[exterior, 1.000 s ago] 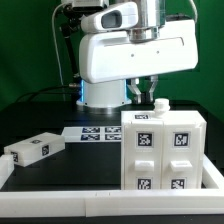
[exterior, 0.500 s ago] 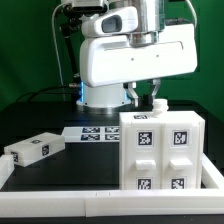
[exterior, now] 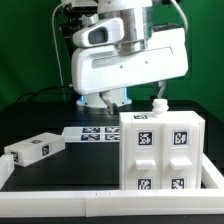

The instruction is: Assemble cabinet

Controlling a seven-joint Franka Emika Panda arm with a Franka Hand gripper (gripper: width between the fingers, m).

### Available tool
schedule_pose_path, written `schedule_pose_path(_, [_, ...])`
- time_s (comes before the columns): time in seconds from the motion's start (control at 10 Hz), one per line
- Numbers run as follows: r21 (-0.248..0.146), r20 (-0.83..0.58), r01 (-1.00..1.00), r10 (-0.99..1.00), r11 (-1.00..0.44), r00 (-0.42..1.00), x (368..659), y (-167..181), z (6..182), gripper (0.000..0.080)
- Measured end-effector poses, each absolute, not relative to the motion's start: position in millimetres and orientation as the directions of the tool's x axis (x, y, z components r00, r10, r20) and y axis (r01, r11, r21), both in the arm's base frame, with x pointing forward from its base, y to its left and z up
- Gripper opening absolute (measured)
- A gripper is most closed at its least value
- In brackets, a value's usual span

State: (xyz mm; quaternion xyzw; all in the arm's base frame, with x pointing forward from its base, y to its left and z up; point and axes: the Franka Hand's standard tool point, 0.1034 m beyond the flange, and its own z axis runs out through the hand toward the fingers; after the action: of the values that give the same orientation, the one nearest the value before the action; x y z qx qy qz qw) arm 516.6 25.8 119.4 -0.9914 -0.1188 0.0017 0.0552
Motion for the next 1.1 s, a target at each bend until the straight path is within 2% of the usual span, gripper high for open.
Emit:
schedule_pose_path(0.1, [-0.109,-0.008,0.228,0.230,-0.968,0.973,498,22,119.0,0.0716])
schedule_pose_path(0.2, [-0.108,-0.026,0.216,0.220,-0.970,0.975,481,15,118.2,0.0784])
schedule_pose_path(0.5, [-0.104,-0.063,0.177,0.184,-0.979,0.981,442,-11,114.4,0.0798])
schedule_pose_path(0.9, [-0.103,-0.070,0.158,0.165,-0.982,0.984,442,-10,113.3,0.0797])
schedule_pose_path(1.1, [-0.081,-0.096,0.065,0.073,-0.995,0.993,420,-32,102.9,0.0797])
